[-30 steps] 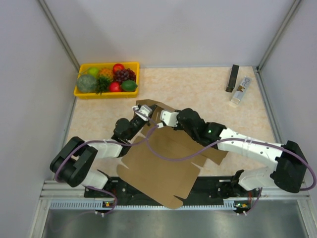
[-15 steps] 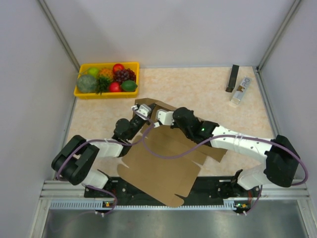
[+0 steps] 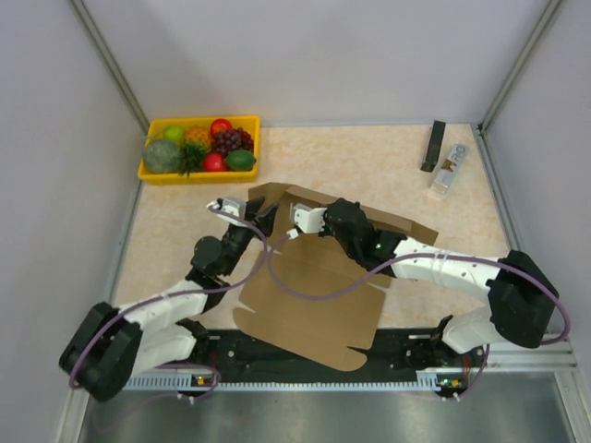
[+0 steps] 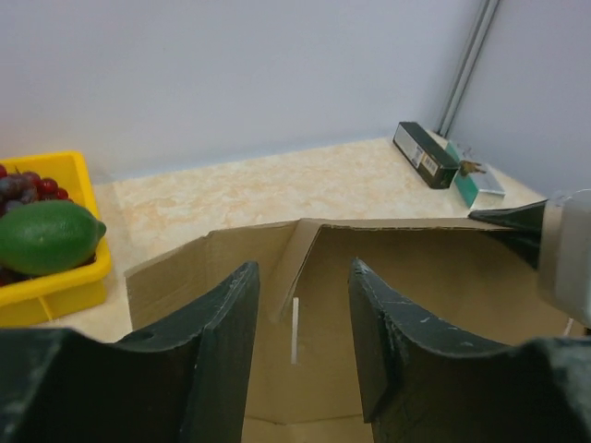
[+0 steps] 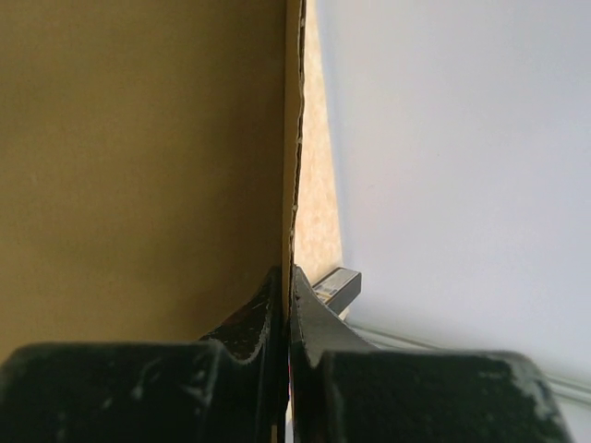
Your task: Fold the paper box
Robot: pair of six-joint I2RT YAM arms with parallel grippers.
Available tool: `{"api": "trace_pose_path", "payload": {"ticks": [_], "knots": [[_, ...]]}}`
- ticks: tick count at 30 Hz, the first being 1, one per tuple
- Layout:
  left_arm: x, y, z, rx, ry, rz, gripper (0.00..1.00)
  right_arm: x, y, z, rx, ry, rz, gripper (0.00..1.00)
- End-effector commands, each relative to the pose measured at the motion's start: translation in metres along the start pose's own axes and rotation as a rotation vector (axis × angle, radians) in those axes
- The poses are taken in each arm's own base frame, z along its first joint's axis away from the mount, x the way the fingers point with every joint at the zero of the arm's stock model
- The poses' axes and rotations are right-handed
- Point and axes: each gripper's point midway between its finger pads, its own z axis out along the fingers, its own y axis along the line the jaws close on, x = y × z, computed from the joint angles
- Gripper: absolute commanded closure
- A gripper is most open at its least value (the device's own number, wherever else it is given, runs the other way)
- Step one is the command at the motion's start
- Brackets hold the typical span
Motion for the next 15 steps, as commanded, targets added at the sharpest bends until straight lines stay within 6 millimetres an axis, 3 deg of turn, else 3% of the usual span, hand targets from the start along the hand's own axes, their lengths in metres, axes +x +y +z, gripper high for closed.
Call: {"api": "trace_pose_path", "payload": {"ticks": [1, 7, 8, 10, 15], "knots": [[0.004, 0.004, -0.032, -0.079, 0.055, -0.194, 0.49, -0.013, -0.028, 0.006, 0.109, -0.076, 0.037, 1.0], [0.006, 0.027, -0.073, -0.286, 0.154, -0.377, 0.44, -0.012, -0.039, 0.006, 0.228, -0.131, -0.025, 1.0], [0.0, 0.031, -0.076, -0.312, 0.142, -0.406, 0.42, -0.011, -0.03, 0.007, 0.222, -0.147, -0.083, 1.0], [0.0, 0.03, -0.083, -0.334, 0.164, -0.465, 0.42, -0.013, -0.032, 0.003, 0.259, -0.173, -0.101, 1.0], [-0.011, 0.044, -0.078, -0.419, 0.188, -0.512, 0.38, -0.02, -0.017, -0.003, 0.25, -0.187, -0.154, 1.0]]}}
